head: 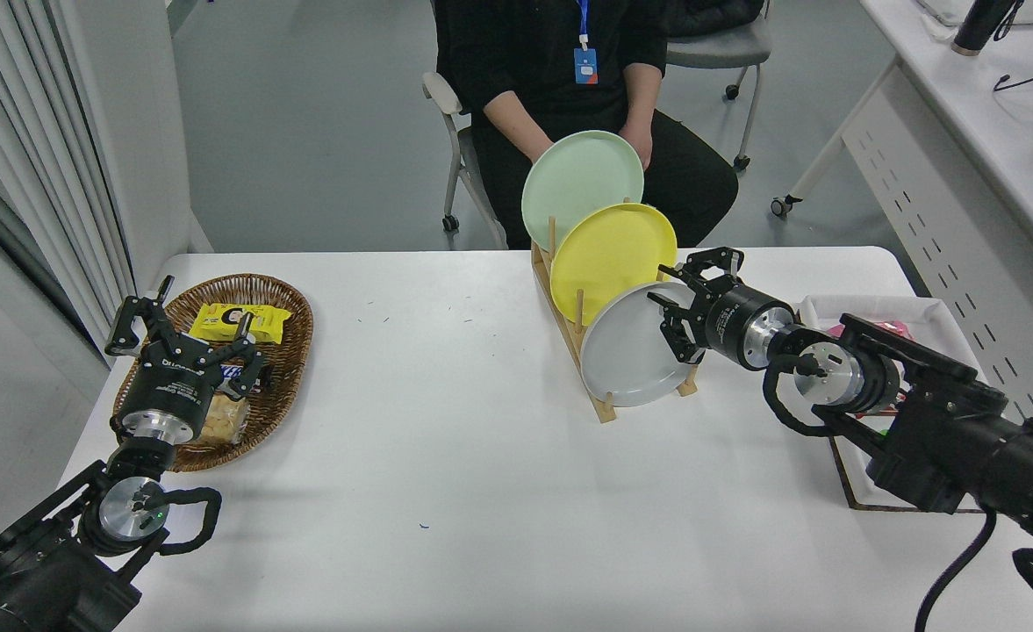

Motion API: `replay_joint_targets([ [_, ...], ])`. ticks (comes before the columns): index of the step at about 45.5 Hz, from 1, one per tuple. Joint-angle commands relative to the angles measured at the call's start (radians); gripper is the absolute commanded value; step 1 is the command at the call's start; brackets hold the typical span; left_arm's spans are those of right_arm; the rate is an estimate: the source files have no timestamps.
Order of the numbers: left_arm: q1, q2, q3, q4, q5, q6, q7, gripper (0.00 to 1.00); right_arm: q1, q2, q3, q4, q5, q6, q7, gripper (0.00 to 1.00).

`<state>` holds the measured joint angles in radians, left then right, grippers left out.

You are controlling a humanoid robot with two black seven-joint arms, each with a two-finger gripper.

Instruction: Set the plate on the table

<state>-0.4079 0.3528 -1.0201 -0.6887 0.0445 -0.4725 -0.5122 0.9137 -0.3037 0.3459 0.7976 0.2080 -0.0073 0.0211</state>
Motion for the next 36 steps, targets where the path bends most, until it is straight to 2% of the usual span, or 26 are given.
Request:
replay_joint_targets([
  [1,0.0,0.0,0.0,0.0,0.0,0.0,0.0,0.98,0.001,0.0,0.001,-0.001,-0.001,0.0,0.0,0.31],
  [36,0.0,0.0,0.0,0.0,0.0,0.0,0.0,0.98,-0.001,0.0,0.004,-0.003,-0.012,-0.002,0.002,0.21],
])
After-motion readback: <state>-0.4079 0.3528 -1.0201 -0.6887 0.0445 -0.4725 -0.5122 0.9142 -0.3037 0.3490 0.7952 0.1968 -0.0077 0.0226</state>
